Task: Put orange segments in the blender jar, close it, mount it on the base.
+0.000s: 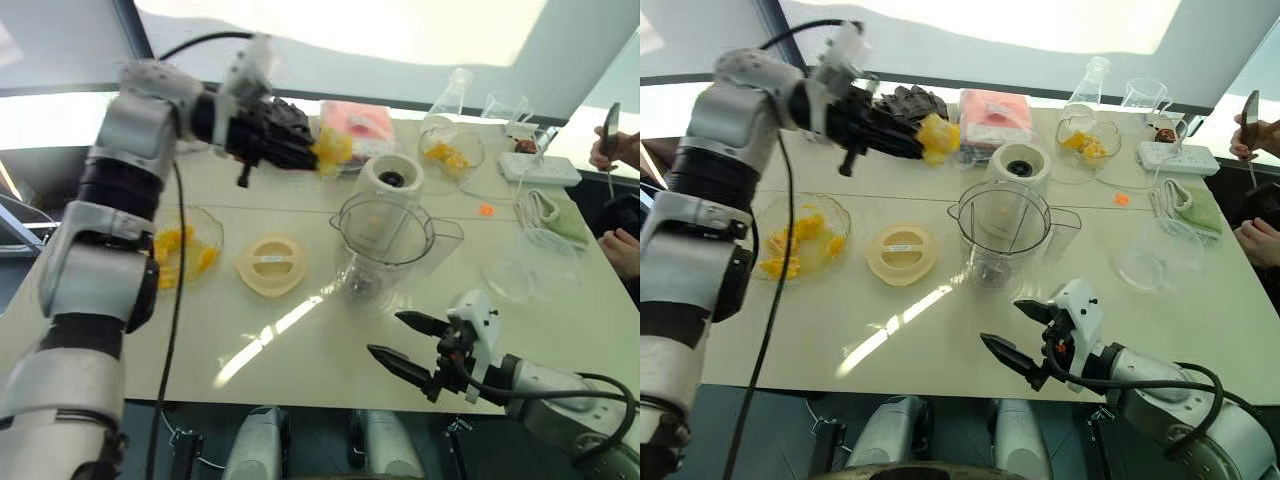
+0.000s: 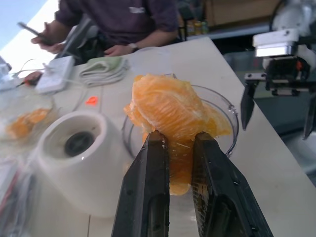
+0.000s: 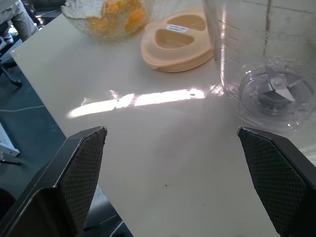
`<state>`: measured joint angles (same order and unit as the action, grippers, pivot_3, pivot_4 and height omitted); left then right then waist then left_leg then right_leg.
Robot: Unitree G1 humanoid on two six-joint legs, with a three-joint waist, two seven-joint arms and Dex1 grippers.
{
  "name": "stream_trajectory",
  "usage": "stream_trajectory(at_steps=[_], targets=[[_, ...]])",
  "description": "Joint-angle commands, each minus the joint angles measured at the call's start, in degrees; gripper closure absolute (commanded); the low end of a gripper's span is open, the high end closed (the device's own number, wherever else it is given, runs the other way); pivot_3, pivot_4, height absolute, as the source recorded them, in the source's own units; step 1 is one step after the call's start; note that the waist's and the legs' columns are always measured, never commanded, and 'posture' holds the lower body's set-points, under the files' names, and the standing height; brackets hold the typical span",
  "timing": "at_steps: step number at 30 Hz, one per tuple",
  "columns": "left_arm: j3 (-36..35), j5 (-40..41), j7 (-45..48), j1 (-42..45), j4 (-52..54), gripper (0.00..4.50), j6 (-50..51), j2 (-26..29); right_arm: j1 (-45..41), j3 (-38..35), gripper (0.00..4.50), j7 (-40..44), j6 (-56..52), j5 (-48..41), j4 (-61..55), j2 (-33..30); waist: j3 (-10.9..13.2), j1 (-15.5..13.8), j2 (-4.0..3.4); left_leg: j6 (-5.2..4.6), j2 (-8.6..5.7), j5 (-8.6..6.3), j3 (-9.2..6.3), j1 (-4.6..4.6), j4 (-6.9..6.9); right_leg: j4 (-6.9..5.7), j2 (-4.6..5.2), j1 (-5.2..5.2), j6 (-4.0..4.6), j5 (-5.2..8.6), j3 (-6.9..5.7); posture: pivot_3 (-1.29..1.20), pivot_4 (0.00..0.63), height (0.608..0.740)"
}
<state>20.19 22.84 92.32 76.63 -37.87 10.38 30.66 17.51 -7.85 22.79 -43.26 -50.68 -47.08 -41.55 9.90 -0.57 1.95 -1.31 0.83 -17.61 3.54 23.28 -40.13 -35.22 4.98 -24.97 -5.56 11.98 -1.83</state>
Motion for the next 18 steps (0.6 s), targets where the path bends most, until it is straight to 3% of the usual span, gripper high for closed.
stream_trajectory(at_steps=[1,10,18], targets=[[3.5,2.3,0.2,1.0,0.8,3.87,-3.8,-1.0,1.4,-3.1,0.0,-0.5,1.5,0.0,-3.0,0.6,0.0,0.0,-0.03,0.0,0.02,0.0,-0.04,-0.02,0.0,-0.04,-0.05,0.0,0.03,0.01,0.0,0.0,0.15,0.74],[8.7,-9.6,0.2,4.7,-18.9,3.87,-24.2,-9.2,10.0,-18.1,0.0,-4.5,4.3,-3.7,-9.1,3.3,-0.1,-0.4,-0.24,0.01,0.04,0.01,-0.22,0.01,-0.01,0.06,-0.22,0.06,0.29,0.07,0.0,0.0,0.15,0.74],[6.5,-14.0,0.2,6.8,-26.9,3.87,-29.3,-13.1,12.9,-21.6,0.0,-5.8,5.7,-4.9,-10.0,3.9,-0.1,-0.3,-0.24,0.01,0.05,0.01,-0.24,0.03,-0.01,0.11,-0.21,0.06,0.29,0.08,0.0,0.0,0.15,0.74]])
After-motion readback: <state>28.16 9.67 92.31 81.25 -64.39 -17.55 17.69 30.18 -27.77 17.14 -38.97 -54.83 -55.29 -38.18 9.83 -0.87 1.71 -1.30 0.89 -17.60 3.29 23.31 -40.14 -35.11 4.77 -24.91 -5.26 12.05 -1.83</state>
